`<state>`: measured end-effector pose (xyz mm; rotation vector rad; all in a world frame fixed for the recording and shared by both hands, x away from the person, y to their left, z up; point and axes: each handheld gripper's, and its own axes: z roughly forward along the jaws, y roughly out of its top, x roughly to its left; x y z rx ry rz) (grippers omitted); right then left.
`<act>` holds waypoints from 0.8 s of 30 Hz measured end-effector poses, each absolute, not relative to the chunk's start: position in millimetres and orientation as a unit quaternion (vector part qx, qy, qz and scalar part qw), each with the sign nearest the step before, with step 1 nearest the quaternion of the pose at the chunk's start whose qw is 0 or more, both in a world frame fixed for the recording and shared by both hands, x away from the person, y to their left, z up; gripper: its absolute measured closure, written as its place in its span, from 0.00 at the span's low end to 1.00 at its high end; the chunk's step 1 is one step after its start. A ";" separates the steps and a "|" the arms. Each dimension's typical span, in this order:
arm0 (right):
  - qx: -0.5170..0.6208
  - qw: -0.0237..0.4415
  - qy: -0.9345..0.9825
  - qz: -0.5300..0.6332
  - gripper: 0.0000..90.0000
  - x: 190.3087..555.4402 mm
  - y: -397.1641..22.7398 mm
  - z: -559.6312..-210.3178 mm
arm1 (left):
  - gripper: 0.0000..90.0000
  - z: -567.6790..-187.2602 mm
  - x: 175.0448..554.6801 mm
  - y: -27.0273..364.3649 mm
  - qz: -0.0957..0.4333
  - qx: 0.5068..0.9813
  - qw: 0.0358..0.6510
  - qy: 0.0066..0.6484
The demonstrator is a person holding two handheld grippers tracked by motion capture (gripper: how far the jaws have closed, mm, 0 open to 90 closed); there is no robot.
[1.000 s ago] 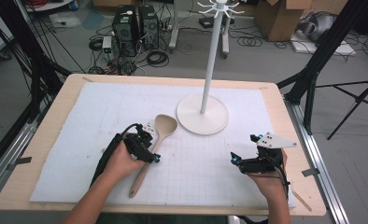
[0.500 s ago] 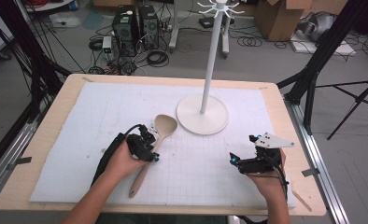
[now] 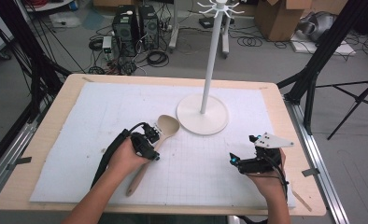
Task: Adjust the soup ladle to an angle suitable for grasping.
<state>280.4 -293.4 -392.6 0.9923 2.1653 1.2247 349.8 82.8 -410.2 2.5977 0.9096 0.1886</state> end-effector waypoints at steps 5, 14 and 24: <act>0.361 0.228 0.788 0.444 0.00 280.5 -293.1 -393.1 | 0.80 -409.8 350.1 84.0 0.067 0.924 0.191 0.324; 0.361 0.229 0.788 0.443 0.00 280.8 -292.9 -393.3 | 0.87 -408.9 347.0 83.5 0.079 0.939 0.185 0.278; 0.362 0.229 0.787 0.445 0.00 280.5 -294.1 -393.1 | 0.87 -410.3 344.9 79.7 0.068 0.950 0.206 0.223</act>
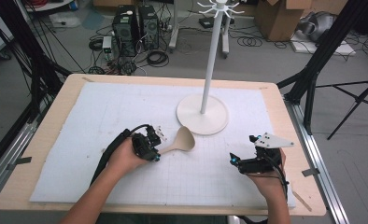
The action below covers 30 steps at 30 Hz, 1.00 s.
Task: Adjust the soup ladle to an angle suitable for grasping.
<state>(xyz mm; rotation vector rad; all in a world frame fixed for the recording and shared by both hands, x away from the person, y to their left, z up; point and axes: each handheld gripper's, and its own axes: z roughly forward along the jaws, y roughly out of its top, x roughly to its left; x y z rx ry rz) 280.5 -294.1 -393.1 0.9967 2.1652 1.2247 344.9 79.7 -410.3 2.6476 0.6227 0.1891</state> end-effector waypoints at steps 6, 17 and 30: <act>0.362 0.229 0.787 0.445 0.00 280.5 -294.1 -393.0 | 0.87 -410.6 346.5 78.3 0.063 0.957 0.213 0.187; 0.362 0.229 0.786 0.446 0.00 280.3 -294.3 -392.7 | 0.87 -405.3 347.2 62.1 0.045 0.967 0.223 0.111; 0.361 0.229 0.786 0.447 0.00 280.0 -295.0 -392.4 | 0.87 -408.9 354.3 42.1 0.032 0.971 0.226 0.072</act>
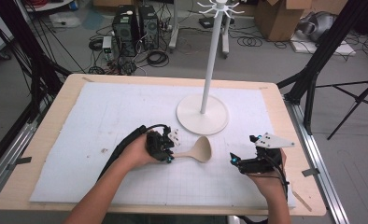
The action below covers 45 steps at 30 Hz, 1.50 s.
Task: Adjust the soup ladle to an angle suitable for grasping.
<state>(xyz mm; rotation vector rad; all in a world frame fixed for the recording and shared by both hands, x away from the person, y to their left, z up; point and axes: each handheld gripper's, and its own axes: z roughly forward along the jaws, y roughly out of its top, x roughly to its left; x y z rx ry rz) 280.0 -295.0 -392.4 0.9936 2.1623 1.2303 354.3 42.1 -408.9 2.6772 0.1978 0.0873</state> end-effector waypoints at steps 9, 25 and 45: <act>0.360 0.230 0.786 0.447 0.00 280.0 -295.4 -392.4 | 0.79 -405.2 360.6 45.7 0.021 0.966 0.239 0.097; 0.361 0.227 0.788 0.445 0.00 279.7 -293.9 -392.9 | 0.35 -362.7 353.0 116.0 0.042 0.918 0.361 0.159; 0.356 0.223 0.793 0.441 0.00 281.4 -289.8 -396.3 | 0.09 -366.1 316.7 229.7 0.123 0.827 0.495 0.235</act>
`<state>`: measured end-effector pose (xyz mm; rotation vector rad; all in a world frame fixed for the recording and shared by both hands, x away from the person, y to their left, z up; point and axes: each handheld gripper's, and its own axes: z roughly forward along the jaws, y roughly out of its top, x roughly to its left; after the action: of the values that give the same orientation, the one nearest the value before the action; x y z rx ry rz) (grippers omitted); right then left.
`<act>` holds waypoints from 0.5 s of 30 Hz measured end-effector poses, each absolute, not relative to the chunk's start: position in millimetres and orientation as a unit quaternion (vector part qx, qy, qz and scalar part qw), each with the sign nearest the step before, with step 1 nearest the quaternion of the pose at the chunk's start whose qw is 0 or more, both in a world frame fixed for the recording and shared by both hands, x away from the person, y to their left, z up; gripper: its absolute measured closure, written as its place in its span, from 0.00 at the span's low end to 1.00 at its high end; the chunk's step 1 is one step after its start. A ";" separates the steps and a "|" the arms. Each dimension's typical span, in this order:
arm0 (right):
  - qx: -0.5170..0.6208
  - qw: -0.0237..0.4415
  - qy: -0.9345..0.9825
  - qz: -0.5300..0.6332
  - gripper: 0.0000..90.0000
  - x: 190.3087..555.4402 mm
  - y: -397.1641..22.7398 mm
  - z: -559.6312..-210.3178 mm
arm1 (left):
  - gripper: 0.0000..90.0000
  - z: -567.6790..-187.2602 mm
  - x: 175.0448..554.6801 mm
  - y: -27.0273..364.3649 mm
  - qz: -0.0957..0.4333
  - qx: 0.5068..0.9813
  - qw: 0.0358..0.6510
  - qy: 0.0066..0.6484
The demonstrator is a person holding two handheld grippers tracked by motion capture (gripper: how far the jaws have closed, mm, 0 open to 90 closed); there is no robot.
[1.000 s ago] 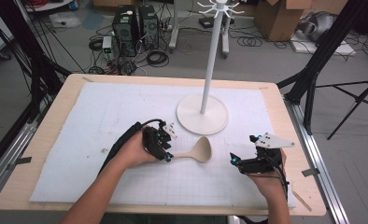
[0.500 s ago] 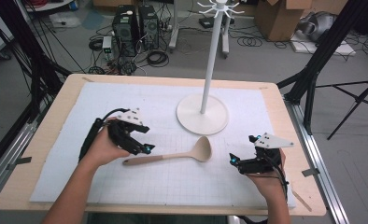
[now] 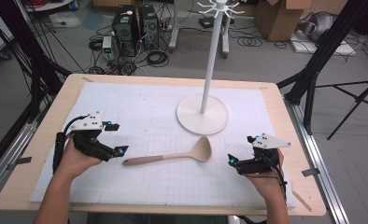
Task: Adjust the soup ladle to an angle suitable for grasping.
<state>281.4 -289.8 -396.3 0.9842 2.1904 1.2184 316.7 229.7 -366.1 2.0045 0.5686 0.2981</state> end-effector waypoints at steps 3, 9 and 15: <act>0.355 0.223 0.794 0.441 0.00 281.9 -289.7 -397.0 | 0.06 -364.2 316.8 238.8 0.133 0.819 0.500 0.249; 0.354 0.220 0.795 0.441 0.00 282.6 -289.2 -397.3 | 0.02 -361.3 312.9 249.1 0.139 0.802 0.524 0.251; 0.354 0.219 0.793 0.445 0.00 284.1 -289.2 -397.6 | 0.02 -360.7 313.1 255.3 0.147 0.795 0.530 0.257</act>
<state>284.1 -289.2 -397.6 0.9788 2.1943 1.2311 313.1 255.3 -360.7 1.8981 0.6139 0.3506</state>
